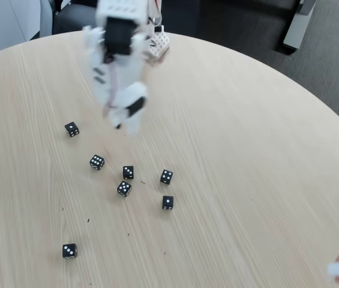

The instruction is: Pick up the dice with number 6

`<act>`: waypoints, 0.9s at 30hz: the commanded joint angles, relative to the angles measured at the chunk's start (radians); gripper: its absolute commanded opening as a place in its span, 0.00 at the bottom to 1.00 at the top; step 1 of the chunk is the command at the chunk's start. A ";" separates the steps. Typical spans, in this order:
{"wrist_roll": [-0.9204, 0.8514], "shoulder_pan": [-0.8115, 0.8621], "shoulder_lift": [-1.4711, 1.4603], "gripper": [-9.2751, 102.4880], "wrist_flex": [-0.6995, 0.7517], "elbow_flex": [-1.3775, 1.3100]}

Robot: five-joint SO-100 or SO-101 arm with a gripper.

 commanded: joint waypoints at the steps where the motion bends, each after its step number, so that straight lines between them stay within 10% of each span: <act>1: -0.017 0.110 -0.005 0.22 -0.002 -0.038; 14: -0.124 0.235 -0.038 0.29 -0.020 -0.041; 27: -0.192 0.238 -0.043 0.30 -0.371 -0.048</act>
